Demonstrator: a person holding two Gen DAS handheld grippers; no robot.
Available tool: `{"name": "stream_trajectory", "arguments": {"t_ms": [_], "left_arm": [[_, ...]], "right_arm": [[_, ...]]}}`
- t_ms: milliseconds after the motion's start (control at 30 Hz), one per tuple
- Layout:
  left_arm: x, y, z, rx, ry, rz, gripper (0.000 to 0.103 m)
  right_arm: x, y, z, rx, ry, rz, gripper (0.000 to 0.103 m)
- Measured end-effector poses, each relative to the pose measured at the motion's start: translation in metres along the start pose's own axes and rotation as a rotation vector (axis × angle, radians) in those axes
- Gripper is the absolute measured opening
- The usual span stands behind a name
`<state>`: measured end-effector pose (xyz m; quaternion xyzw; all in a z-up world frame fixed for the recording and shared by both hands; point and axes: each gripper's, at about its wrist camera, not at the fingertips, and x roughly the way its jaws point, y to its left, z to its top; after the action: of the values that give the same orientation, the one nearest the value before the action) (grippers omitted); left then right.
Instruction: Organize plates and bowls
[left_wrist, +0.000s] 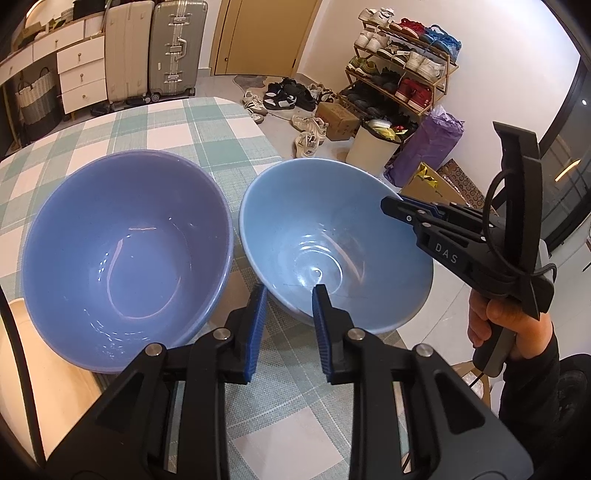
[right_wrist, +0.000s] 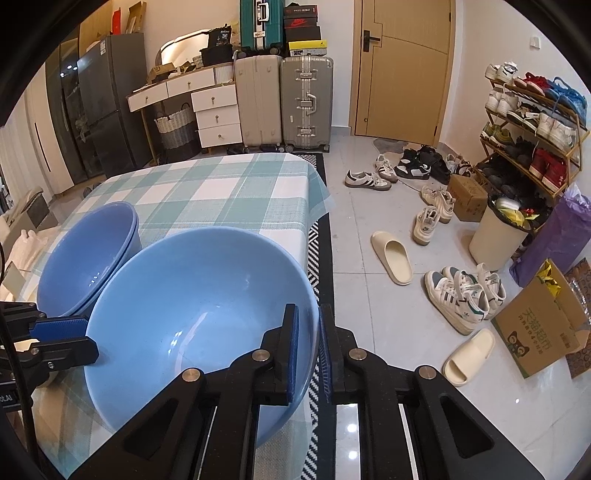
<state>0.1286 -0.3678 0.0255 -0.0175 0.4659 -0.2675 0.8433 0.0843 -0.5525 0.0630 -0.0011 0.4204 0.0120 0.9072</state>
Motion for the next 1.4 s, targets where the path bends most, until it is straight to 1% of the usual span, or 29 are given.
{"name": "stream_trajectory", "arguments": {"t_ms": [233,500,1033,1400], "left_arm": [[-0.011,0.002,0.002,0.013,-0.026,-0.006,0.022],[-0.040,0.005,0.002,0.023,-0.072,-0.008,0.022],[-0.117,0.008,-0.010,0.038,-0.160,-0.010,0.022],[-0.180,0.017,-0.022,0.040,-0.218,0.016,0.022]], "right_arm": [[-0.013,0.004,0.003,-0.007,-0.017,-0.011,0.011],[-0.040,0.016,0.011,-0.025,-0.054,-0.022,0.011],[-0.097,0.054,0.030,-0.058,-0.127,-0.039,0.011],[-0.126,0.091,0.040,-0.084,-0.165,-0.034,0.011]]}}
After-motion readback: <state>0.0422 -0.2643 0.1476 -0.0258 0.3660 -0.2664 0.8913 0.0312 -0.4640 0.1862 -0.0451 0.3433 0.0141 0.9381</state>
